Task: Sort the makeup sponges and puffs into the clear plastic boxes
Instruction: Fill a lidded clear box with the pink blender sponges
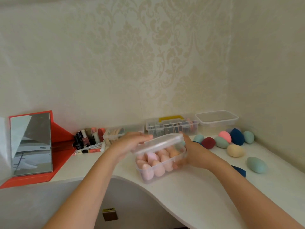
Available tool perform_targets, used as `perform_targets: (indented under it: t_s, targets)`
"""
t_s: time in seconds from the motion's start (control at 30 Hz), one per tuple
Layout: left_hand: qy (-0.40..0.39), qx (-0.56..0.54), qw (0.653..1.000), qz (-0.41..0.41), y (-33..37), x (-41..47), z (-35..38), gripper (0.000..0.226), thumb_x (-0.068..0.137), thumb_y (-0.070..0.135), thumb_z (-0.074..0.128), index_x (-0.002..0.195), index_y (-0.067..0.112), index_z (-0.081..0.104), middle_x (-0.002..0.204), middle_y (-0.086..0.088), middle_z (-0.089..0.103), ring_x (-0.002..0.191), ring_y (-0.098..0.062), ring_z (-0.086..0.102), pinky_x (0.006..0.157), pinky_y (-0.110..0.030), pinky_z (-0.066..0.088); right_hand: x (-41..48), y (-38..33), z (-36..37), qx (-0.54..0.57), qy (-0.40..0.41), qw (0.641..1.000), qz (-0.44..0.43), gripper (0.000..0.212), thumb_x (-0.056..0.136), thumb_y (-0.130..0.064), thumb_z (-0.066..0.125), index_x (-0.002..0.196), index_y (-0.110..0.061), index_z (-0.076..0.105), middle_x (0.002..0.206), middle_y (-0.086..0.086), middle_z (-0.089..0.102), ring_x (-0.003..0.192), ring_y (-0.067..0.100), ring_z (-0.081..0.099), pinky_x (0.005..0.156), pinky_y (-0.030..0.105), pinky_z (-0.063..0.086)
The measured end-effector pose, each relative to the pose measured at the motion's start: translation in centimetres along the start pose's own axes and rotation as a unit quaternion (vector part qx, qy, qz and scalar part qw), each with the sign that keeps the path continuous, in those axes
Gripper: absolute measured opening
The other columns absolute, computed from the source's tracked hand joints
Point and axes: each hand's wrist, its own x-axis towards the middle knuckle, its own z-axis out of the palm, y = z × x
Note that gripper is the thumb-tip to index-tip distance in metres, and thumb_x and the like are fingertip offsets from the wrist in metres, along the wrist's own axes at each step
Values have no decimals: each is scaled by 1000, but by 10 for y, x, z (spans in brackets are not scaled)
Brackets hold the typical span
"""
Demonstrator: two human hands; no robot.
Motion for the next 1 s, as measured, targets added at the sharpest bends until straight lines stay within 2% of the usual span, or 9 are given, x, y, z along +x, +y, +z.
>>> perform_targets:
  t_s: [0.1, 0.2, 0.33, 0.47, 0.57, 0.67, 0.83, 0.93, 1.0]
  targets:
    - [-36, 168, 985, 2, -4, -3, 18, 54, 79, 58, 62, 121, 26, 53, 111, 18, 50, 106, -8, 50, 85, -22, 37, 1, 3, 0, -27, 2, 1000, -2, 121, 76, -33, 77, 148, -29, -20, 139, 1, 50, 114, 17, 58, 97, 29, 46]
    - [-55, 268, 961, 37, -15, 3, 23, 101, 56, 96, 36, 136, 34, 39, 136, 11, 49, 126, -15, 45, 103, -37, 38, 1, 7, -3, -21, -7, 1000, -16, 133, 63, -39, 85, 149, -33, -16, 144, -4, 42, 121, 17, 52, 102, 32, 43]
    - [-89, 368, 925, -36, -16, 4, 27, 138, 36, 103, 28, 150, 33, -5, 159, 1, -7, 147, -23, -1, 115, -54, 13, -2, 13, -10, -47, -18, 998, -47, 131, 56, -36, 88, 151, -33, -1, 154, -11, 22, 137, 13, 34, 112, 30, 31]
    - [-140, 370, 915, -79, -6, 1, 28, 132, 54, 89, 52, 148, 27, -18, 154, -3, -28, 144, -25, -20, 117, -53, 2, -5, 13, -21, -39, -19, 995, -90, 102, 63, -38, 85, 147, -34, 27, 149, -24, 27, 137, 3, 30, 107, 15, 26]
    - [-162, 387, 904, -78, 3, -2, 29, 116, 71, 75, 56, 147, 27, -17, 153, -1, -29, 142, -25, -24, 116, -44, -2, -7, 13, -29, -3, -64, 995, -79, 84, 74, -40, 77, 144, -35, 33, 151, -26, 19, 134, 3, 35, 106, 14, 27]
    - [-185, 418, 886, -77, 5, 2, 30, 115, 69, 73, 60, 149, 31, -10, 152, 2, -31, 141, -27, -26, 116, -43, -4, -7, 16, -33, 65, -107, 989, -76, 74, 76, -37, 75, 140, -37, 39, 152, -25, 19, 124, 1, 46, 106, 19, 36]
    - [-185, 442, 874, -88, -5, 12, 37, 123, 60, 75, 65, 151, 28, -5, 154, -3, -29, 141, -33, -25, 114, -53, -1, -4, 10, -30, 68, -42, 995, -62, 67, 69, -24, 83, 130, -27, 56, 146, -21, 36, 110, 2, 60, 100, 23, 46]
    - [-124, 433, 889, -82, -6, 5, 45, 128, 64, 66, 68, 148, 21, -17, 156, -14, -19, 143, -35, -16, 112, -56, 1, -3, 3, -32, -16, 2, 997, -74, 67, 63, -34, 85, 126, -26, 61, 141, -19, 46, 90, -14, 59, 83, 11, 48]
    - [-101, 423, 898, -63, -6, 1, 47, 123, 67, 59, 68, 148, 21, -16, 157, -16, -14, 144, -35, -12, 113, -54, 3, -4, 0, -33, -75, 15, 993, -86, 68, 64, -40, 84, 126, -25, 61, 139, -19, 48, 71, -19, 52, 64, 2, 37]
